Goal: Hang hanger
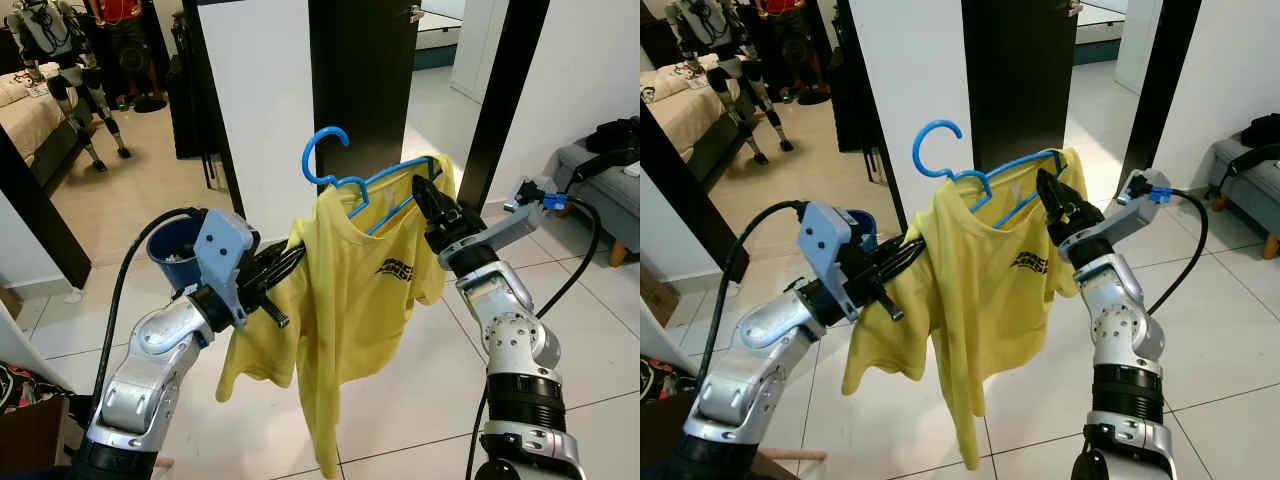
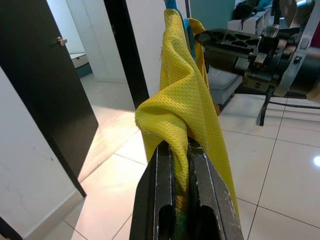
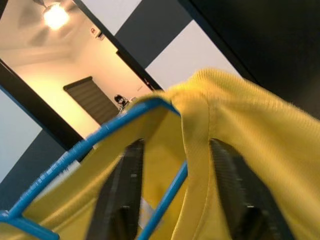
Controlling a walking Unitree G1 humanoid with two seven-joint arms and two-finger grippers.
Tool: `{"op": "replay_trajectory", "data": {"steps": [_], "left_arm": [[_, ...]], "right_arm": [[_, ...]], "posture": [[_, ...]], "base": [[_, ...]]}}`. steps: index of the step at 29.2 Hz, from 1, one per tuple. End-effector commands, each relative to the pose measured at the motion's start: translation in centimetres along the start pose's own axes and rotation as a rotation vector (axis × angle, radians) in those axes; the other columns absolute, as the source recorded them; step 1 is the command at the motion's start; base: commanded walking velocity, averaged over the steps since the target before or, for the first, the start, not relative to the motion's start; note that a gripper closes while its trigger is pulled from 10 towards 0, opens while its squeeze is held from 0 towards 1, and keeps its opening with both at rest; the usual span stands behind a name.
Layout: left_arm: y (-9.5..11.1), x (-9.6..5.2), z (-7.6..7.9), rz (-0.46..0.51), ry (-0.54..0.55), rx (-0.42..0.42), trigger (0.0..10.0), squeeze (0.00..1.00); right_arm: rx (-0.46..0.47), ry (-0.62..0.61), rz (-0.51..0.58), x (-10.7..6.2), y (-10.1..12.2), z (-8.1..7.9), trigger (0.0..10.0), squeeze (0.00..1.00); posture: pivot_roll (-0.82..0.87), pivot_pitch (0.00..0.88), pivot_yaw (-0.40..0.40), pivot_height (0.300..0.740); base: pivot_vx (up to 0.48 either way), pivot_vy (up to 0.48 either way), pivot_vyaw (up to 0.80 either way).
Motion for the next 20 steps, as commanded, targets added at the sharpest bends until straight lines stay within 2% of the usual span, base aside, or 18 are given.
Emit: {"op": "replay_trajectory", "data": {"steps": [1,3,4,20], "left_arm": [[0.96,0.00,0.52,0.033,-0.015,0.011,10.0,0.00],[1.00,0.01,0.62,0.033,-0.018,0.010,10.0,0.00],[1.02,0.01,0.71,0.033,-0.020,0.008,10.0,0.00],[0.85,-0.13,0.32,0.015,-0.008,0.026,10.0,0.00]], "right_arm": [[0.005,-0.005,0.014,0.35,0.32,-0.05,0.9,0.00],[0.004,-0.006,0.016,0.37,0.37,0.00,0.5,0.00],[0.002,-0.007,0.017,0.39,0.41,0.03,0.0,0.00],[-0.007,0.004,0.025,0.52,0.69,-0.12,0.0,0.00]], "posture": [[-0.06,0.000,0.046,0.740],[-0.06,0.000,0.044,0.740],[-0.06,0.000,0.044,0.740],[-0.07,0.000,0.046,0.740]], "base": [[0.000,0.000,0.00],[0.000,0.000,0.00],[0.000,0.000,0.00],[0.000,0.000,0.00]]}}
Point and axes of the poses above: a point about 5 cm out from each wrist's last joint towards the gripper, its own x axis pointing out of the wrist towards the gripper, its own y axis along the axis of the wrist's last joint, z = x × y, the point moved 4 cm from there along x, pointing out of the wrist towards the gripper, and after that the axes turned 11 degrees about -x, right-handed, at the moved point
